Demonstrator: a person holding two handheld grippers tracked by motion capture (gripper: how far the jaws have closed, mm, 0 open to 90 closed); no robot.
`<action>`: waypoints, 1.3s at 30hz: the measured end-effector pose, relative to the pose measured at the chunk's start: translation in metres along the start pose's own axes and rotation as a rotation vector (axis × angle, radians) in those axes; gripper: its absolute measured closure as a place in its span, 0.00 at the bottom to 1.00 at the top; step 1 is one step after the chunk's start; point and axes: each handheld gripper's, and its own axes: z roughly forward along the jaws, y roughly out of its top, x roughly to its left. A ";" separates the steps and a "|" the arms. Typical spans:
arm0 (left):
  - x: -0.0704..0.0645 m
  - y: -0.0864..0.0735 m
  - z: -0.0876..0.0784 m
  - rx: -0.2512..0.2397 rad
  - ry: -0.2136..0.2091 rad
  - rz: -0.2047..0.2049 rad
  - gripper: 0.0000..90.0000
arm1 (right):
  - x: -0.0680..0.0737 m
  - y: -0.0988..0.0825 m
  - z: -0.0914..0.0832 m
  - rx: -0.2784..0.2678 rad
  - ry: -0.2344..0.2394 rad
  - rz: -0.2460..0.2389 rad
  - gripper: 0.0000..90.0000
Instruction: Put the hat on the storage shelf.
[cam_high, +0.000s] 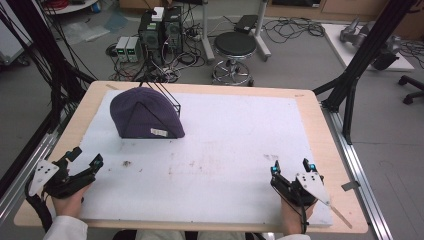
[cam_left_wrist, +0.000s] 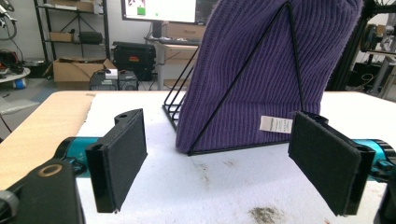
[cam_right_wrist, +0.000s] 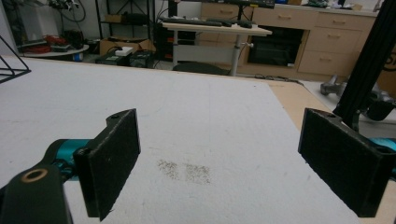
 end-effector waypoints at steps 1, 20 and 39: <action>0.000 0.000 0.000 -0.001 -0.001 0.000 0.22 | 0.000 0.000 0.000 0.000 0.005 0.000 0.14; -0.004 0.000 0.001 -0.016 -0.007 0.007 0.23 | 0.000 0.000 0.000 0.007 0.033 -0.016 0.14; -0.004 0.000 0.002 -0.011 -0.010 0.003 0.23 | -0.001 -0.001 0.001 0.020 0.040 -0.014 0.14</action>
